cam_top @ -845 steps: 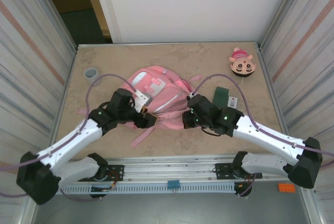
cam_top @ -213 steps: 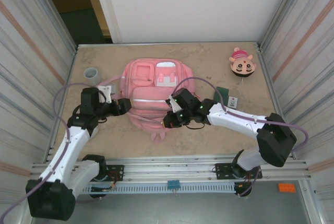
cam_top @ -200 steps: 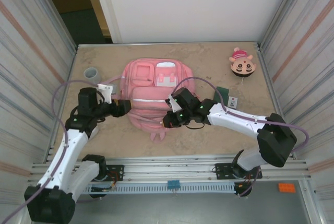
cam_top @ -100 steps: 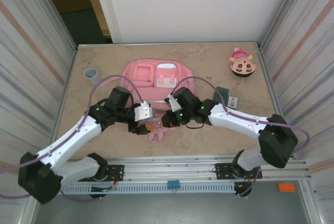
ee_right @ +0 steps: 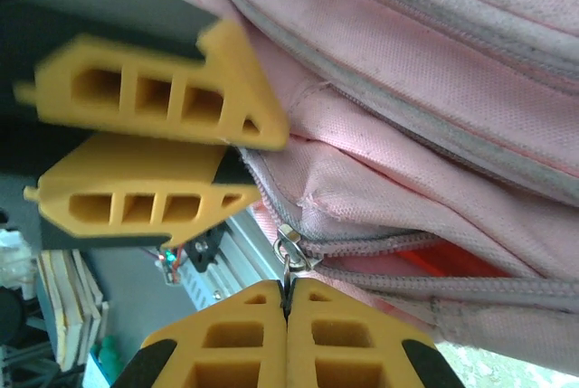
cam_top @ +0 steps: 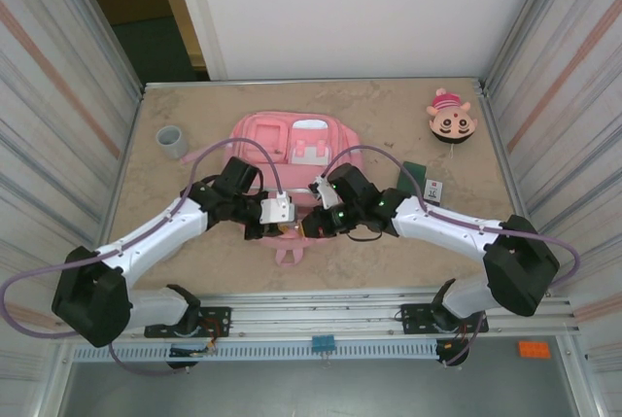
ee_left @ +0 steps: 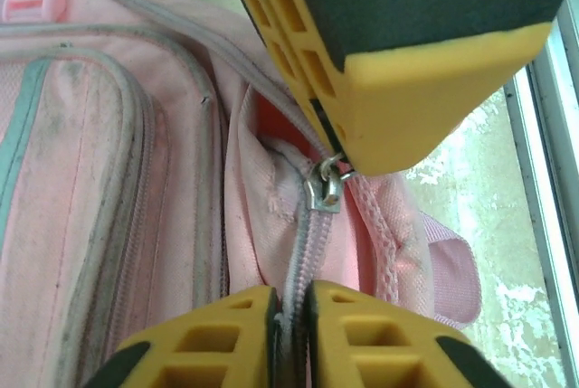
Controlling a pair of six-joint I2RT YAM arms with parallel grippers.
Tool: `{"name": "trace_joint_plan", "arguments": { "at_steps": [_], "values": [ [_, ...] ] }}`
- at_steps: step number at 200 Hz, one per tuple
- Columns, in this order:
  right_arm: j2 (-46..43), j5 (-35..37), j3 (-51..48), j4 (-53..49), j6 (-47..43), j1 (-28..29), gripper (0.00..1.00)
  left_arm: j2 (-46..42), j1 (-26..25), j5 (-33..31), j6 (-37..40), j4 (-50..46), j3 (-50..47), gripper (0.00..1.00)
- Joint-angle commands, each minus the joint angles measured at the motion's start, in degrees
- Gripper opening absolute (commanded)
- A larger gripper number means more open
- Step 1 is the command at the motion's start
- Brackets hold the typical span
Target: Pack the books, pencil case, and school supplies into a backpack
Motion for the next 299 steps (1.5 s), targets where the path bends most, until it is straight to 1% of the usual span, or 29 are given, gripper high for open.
{"name": "trace_joint_plan", "arguments": {
  "at_steps": [1, 14, 34, 49, 69, 82, 111, 131, 142, 158, 174, 184, 194, 203, 218, 238, 271, 283, 299],
  "values": [
    [-3.7, -3.7, -0.1, 0.2, -0.5, -1.0, 0.0, -2.8, 0.0, -5.8, 1.4, 0.3, -0.9, 0.05],
    [-4.6, -1.6, -0.7, -3.4, -2.1, -2.5, 0.0, -4.3, 0.5, -7.2, 1.7, 0.0, -1.6, 0.02],
    [-6.2, 3.7, -2.0, -10.6, -3.9, -6.2, 0.0, -6.8, 1.9, -7.7, 2.0, -1.0, -2.2, 0.02],
    [-7.3, 3.0, -4.6, -8.4, -3.0, -7.6, 0.0, -8.3, 2.3, -9.1, 1.8, -1.0, -3.0, 0.04],
    [-6.8, -0.7, -6.1, -4.3, -1.9, -7.0, 0.0, -8.9, 2.3, -8.6, 1.4, -1.2, -3.3, 0.1],
    [-6.1, -1.3, -5.8, -3.9, -2.2, -6.1, 0.0, -8.7, 2.0, -7.0, 0.0, -1.5, -3.0, 0.19],
    [-5.6, -4.6, -5.1, -0.2, -1.7, -4.4, 0.0, -7.3, -1.5, -5.1, -3.8, -0.9, -2.0, 0.5],
    [-5.4, -2.7, -3.6, -2.6, -2.5, -3.5, 0.0, -6.5, -2.7, -6.3, -5.3, 1.3, -2.9, 0.6],
    [-5.8, -0.8, -3.5, -3.8, -2.8, -2.9, 0.0, -6.1, -2.6, -8.6, -4.4, 1.1, -3.6, 0.68],
    [-6.1, -0.1, -4.3, -3.1, -1.9, -2.6, 0.11, -5.4, -2.6, -12.1, -2.4, -1.4, -3.7, 0.72],
    [-6.0, 0.5, -4.9, -1.8, -0.3, -2.6, 0.26, -4.7, -2.5, -16.3, -1.0, -3.5, -3.7, 0.74],
    [-5.3, 1.5, -4.7, -1.5, 0.7, -2.7, 0.36, -4.8, -2.5, -17.9, -0.6, -3.5, -4.0, 0.74],
    [-4.3, 2.2, -3.9, -1.5, 1.6, -2.7, 0.43, -5.0, -2.5, -18.6, -1.6, -2.1, -4.1, 0.74],
    [-3.1, 3.4, -3.0, -1.5, 2.6, -2.7, 0.46, -5.6, -2.4, -18.3, -3.0, -0.8, -3.8, 0.75],
    [-1.5, 5.5, -2.1, -0.8, 5.1, -2.7, 0.48, -6.3, -1.8, -16.6, -4.3, 1.7, -3.4, 0.75],
    [0.3, 8.4, -0.9, -0.8, 7.6, -2.6, 0.5, -5.9, -0.4, -16.6, -4.6, 5.2, -2.7, 0.77],
    [0.9, 10.1, -0.5, 0.1, 8.7, -2.5, 0.51, 0.4, 1.4, -16.9, -0.5, 4.4, 0.9, 0.8],
    [0.6, 10.4, -0.7, -0.2, 8.7, -2.5, 0.51, 2.6, 1.2, -17.8, 1.2, 4.5, 1.8, 0.82],
    [-0.1, 10.7, -1.2, 0.0, 8.6, -2.5, 0.51, 5.0, 1.2, -18.9, 1.6, 6.2, 2.6, 0.83]
  ]
}}
